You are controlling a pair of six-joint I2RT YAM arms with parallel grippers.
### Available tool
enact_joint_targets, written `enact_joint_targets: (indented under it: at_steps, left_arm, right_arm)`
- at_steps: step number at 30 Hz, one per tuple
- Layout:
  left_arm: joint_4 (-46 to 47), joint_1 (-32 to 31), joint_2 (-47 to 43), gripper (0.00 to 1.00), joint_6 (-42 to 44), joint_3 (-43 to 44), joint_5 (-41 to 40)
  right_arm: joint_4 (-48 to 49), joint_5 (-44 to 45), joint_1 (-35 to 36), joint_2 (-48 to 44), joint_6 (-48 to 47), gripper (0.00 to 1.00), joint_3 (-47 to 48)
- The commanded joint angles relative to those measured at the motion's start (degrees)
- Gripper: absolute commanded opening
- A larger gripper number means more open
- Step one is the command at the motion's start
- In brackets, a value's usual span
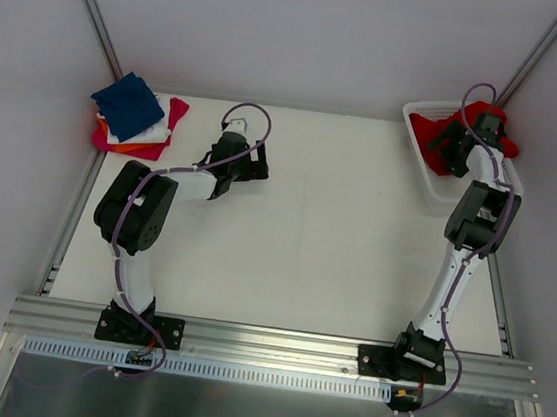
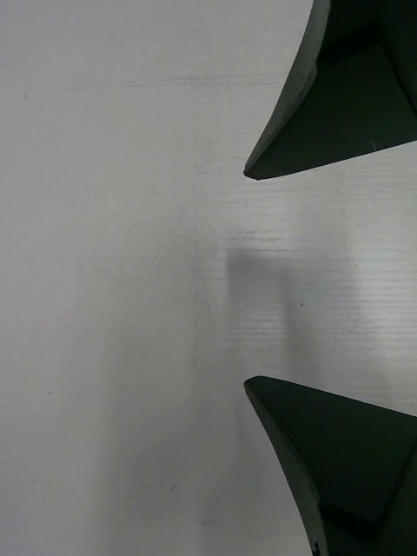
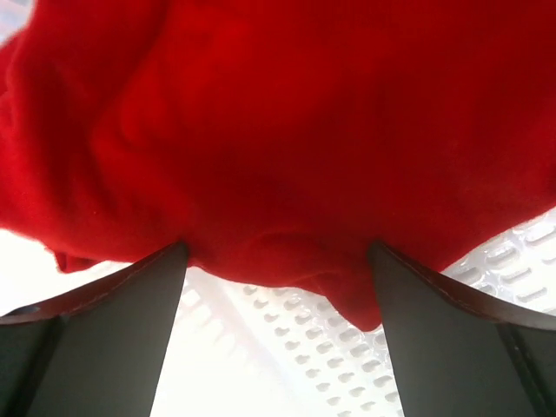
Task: Fold and stack the t-shirts
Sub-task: Grab the tshirt from the pile
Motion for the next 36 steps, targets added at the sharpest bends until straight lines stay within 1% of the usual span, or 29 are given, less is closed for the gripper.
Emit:
enact_joint_targets:
  at_steps: [1, 2, 4, 5, 6, 8, 9, 10, 16, 19, 24, 29, 30, 35, 36]
  left_arm:
    - [2.23, 0.37, -0.6, 0.99, -1.18, 0.14, 1.12]
    - [2.23, 0.37, -0.6, 0.99, -1.18, 0.14, 1.21]
    - [2.32, 0.55, -0.6, 0.99, -1.18, 0.05, 1.21]
    - [2.41, 0.55, -0.6, 0.99, -1.26, 0.05, 1.21]
    - [2.32, 0.46, -0.6, 0.99, -1.35, 0.05, 1.29]
    - [2.41, 0.55, -0.69, 0.99, -1.27, -0.12, 1.3]
    - [2.49, 0.64, -0.69, 0.99, -1.44, -0.12, 1.38]
    - [2.58, 0.72, -0.69, 0.99, -1.44, -0.21, 1.38]
    - [2.58, 0.99, -0.69, 0.99, -1.97, -0.39, 1.73]
    - [2.84, 1.25, -0.69, 0.99, -2.23, -0.56, 1.73]
    - [3.11, 1.25, -0.77, 0.99, -2.32, -0.91, 1.91]
    - [3.2, 1.43, -0.86, 0.99, -2.58, -1.0, 2.09]
    - [3.28, 1.52, -0.86, 0.99, -2.58, -1.0, 2.0]
    - [3.72, 1.61, -0.86, 0.99, -2.76, -1.27, 2.53]
    - [3.81, 1.6, -0.86, 0.99, -2.67, -1.27, 2.53]
  right_arm:
    - [2.28, -3.24, -0.3, -0.61, 2.52, 0.9, -0.62]
    - [2.37, -3.33, -0.3, -0.69, 2.43, 0.89, -1.14]
    - [2.28, -3.86, -0.39, -0.96, 2.17, 0.74, -2.19]
    - [2.54, -4.03, -0.39, -1.13, 1.99, 0.64, -2.64]
    - [2.63, -4.29, -0.39, -1.4, 1.82, 0.46, -2.99]
    - [2.72, -4.73, -0.31, -1.49, 1.81, 0.28, -3.87]
    - [2.72, -5.08, -0.39, -1.49, 1.81, 0.04, -4.13]
    - [2.72, -5.17, -0.39, -1.83, 1.81, 0.0, -4.4]
    - [5.18, -6.06, 0.04, -5.43, 1.29, 0.0, -9.14]
    - [7.98, -5.7, 0.66, -9.91, 0.94, 0.0, -13.79]
    - [11.94, -3.77, 3.46, -20.72, -1.08, 0.0, -20.21]
    - [12.56, -1.58, 6.9, -29.86, -4.68, 0.0, -21.71]
    - [12.56, -0.79, 8.03, -32.83, -5.21, 0.0, -21.89]
    - [12.65, 2.9, 12.77, -41.72, -8.03, 0.0, -23.12]
    - [12.74, 3.61, 13.49, -44.61, -10.12, 0.0, -23.38]
